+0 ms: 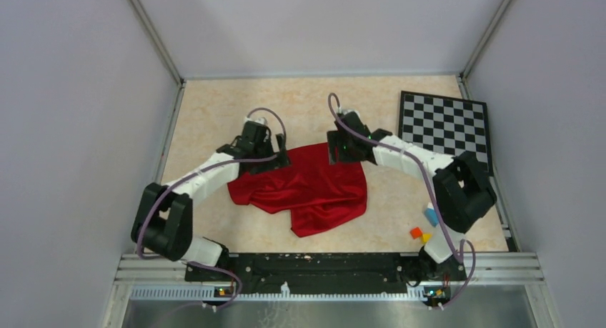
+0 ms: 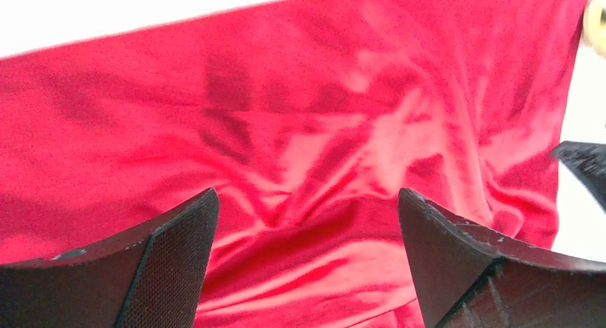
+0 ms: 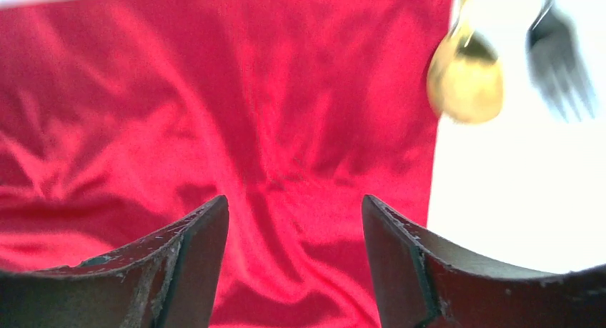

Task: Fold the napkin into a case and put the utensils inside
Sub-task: Move the crumpled napkin to the center of the board, then pick up the crumpled napkin from the center of the board.

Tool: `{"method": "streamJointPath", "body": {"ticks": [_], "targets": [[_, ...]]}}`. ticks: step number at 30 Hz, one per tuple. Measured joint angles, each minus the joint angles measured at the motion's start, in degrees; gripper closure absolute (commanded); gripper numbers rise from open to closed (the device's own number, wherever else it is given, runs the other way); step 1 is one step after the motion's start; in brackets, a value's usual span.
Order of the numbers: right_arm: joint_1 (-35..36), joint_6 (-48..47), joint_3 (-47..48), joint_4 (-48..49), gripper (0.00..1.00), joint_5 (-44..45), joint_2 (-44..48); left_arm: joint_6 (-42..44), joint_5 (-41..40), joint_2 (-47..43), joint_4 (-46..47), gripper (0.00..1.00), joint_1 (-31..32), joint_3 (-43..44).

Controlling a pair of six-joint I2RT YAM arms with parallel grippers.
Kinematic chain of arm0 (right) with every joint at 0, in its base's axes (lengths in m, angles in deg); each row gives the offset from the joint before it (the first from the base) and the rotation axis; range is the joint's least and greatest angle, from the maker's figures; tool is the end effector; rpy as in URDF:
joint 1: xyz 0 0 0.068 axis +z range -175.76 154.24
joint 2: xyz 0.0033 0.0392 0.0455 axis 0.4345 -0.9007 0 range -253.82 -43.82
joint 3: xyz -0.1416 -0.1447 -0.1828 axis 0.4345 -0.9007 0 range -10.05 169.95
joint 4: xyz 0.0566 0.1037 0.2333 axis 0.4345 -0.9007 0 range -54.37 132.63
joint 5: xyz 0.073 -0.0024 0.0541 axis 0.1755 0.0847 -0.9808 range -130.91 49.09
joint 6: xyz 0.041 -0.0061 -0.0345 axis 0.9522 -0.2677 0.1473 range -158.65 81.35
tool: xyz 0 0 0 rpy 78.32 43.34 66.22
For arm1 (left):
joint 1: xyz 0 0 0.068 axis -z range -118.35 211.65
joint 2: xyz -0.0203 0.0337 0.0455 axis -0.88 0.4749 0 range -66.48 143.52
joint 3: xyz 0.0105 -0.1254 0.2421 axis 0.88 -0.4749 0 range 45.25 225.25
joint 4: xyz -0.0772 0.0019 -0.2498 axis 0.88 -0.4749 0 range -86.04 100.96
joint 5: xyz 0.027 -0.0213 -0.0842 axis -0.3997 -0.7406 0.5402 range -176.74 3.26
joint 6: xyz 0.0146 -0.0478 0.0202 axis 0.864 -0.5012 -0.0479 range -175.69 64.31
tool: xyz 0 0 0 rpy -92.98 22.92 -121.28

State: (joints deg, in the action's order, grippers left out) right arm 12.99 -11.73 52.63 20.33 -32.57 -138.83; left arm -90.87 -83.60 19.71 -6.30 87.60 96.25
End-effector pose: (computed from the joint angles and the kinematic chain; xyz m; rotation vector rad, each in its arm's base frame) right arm 0.2726 0.2121 0.2070 -0.2023 2.5249 0.2826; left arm 0.2726 -0.1348 0.1979 -0.1821 2.5523 -0.5026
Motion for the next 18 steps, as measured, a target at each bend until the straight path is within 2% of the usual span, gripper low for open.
{"method": "streamJointPath", "body": {"ticks": [7, 10, 18], "targets": [[-4.94, -1.88, 19.98, -3.72, 0.35, 5.05, -12.59, 4.11, -1.68, -12.15, -8.00, 0.01, -15.30, 0.00], [-6.32, -1.88, 25.31, -5.77, 0.39, 6.38, -18.38, 5.33, -2.27, -13.31, -10.21, 0.01, -15.76, 0.00], [-8.17, -2.27, 28.26, -8.63, 0.40, 5.38, -26.08, 8.09, -4.15, -12.70, -13.77, 0.01, -15.78, 0.00]]}}
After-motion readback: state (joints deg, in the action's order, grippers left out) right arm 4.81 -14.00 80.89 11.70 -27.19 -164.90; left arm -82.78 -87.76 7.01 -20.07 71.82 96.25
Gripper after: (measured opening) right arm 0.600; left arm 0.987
